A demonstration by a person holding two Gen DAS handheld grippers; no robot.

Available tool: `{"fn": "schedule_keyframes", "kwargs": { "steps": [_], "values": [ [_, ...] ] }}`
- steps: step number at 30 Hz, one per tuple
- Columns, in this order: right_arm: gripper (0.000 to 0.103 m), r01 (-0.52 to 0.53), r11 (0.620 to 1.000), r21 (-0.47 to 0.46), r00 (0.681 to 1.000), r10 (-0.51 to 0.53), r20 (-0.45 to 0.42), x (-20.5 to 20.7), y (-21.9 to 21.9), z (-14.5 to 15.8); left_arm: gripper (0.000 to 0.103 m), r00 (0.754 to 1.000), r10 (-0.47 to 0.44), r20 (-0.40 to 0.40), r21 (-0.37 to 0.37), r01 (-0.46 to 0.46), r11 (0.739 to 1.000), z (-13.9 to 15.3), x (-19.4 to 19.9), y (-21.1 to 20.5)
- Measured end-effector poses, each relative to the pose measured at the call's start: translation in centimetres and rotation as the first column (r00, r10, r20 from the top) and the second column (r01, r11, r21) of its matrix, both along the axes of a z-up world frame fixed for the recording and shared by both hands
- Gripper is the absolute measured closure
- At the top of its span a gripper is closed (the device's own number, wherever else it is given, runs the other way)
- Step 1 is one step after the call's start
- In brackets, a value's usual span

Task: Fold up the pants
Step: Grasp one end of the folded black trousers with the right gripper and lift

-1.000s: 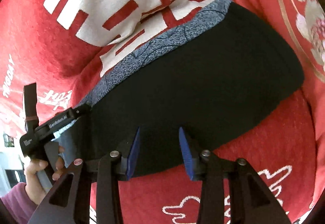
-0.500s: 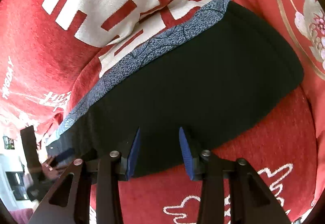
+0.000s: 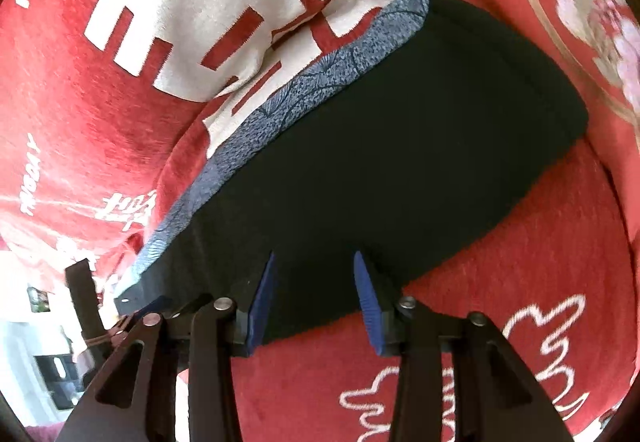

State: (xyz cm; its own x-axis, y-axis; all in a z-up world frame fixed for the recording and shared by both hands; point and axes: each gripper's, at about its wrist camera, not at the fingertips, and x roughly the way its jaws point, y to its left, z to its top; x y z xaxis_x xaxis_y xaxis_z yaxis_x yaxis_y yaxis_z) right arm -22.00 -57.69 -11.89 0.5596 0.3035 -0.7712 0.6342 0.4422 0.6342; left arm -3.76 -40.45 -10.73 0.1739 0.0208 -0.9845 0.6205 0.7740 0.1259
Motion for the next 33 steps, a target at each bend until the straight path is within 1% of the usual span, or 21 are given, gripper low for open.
{"fn": "schedule_keyframes", "kwargs": {
  "steps": [5,9,13,15,16,19,22,24,25,26,27,30,32,33],
  "values": [
    [0.056,0.045,0.995,0.088,0.997,-0.051,0.063,-2.2,-0.4,-0.6,0.0,1.0,0.008,0.003,0.004,-0.008,1.0,0.0,-0.3,-0.1],
    [0.056,0.126,0.983,0.135,0.984,-0.141,0.105,-5.2,-1.3,-1.4,0.0,1.0,0.009,0.006,0.006,-0.009,1.0,-0.1,-0.5,-0.2],
    [0.056,0.237,0.954,0.182,0.956,-0.262,0.133,-8.8,-2.6,-3.0,0.0,1.0,0.01,0.013,0.005,-0.01,1.0,-0.1,-0.6,-0.2],
    [0.056,0.276,0.94,0.202,0.94,-0.308,0.148,-9.7,-3.2,-3.9,0.0,1.0,0.011,0.018,0.005,-0.011,1.0,-0.3,-0.5,-0.1],
    [0.056,0.296,0.93,0.218,0.926,-0.335,0.174,-10.1,-3.5,-4.4,0.0,1.0,0.012,0.021,0.005,-0.012,1.0,-0.4,-0.6,-0.1],
    [0.056,0.328,0.913,0.243,0.888,-0.386,0.251,-9.7,-4.5,-5.3,0.0,1.0,0.011,0.027,0.003,-0.011,1.0,0.2,-1.4,-0.4],
    [0.056,0.35,0.904,0.243,0.862,-0.413,0.295,-8.3,-5.3,-5.8,0.0,1.0,0.008,0.022,0.005,-0.009,1.0,0.3,-1.3,-0.4],
    [0.056,0.356,0.902,0.243,0.86,-0.418,0.293,-7.3,-5.3,-5.6,0.0,0.999,0.003,0.035,0.016,-0.003,1.0,0.9,-1.4,-0.7],
    [0.06,0.354,0.904,0.241,0.864,-0.415,0.285,-6.9,-5.3,-5.5,0.008,0.999,-0.008,0.041,0.01,0.007,1.0,1.4,-1.6,-1.0],
    [0.066,0.354,0.904,0.241,0.872,-0.412,0.263,-6.7,-5.4,-5.3,0.012,0.999,-0.022,0.044,-0.004,0.022,1.0,1.9,-1.9,-1.3],
    [0.084,0.351,0.903,0.248,0.877,-0.41,0.25,-6.8,-5.4,-5.4,0.015,0.998,-0.04,0.042,-0.022,0.041,0.999,2.4,-2.2,-1.7],
    [0.086,0.341,0.905,0.256,0.876,-0.405,0.263,-7.0,-5.5,-4.7,0.015,0.992,-0.106,0.065,-0.084,0.111,0.99,3.9,-3.6,-3.8],
    [0.086,0.323,0.918,0.23,0.877,-0.381,0.291,-7.0,-5.4,-3.3,0.015,0.985,-0.153,0.079,-0.091,0.16,0.983,3.5,-4.4,-5.8],
    [0.086,0.315,0.923,0.219,0.876,-0.372,0.307,-7.0,-5.3,-2.6,0.015,0.984,-0.166,0.067,-0.083,0.171,0.982,2.8,-4.7,-6.7]
  ]
}}
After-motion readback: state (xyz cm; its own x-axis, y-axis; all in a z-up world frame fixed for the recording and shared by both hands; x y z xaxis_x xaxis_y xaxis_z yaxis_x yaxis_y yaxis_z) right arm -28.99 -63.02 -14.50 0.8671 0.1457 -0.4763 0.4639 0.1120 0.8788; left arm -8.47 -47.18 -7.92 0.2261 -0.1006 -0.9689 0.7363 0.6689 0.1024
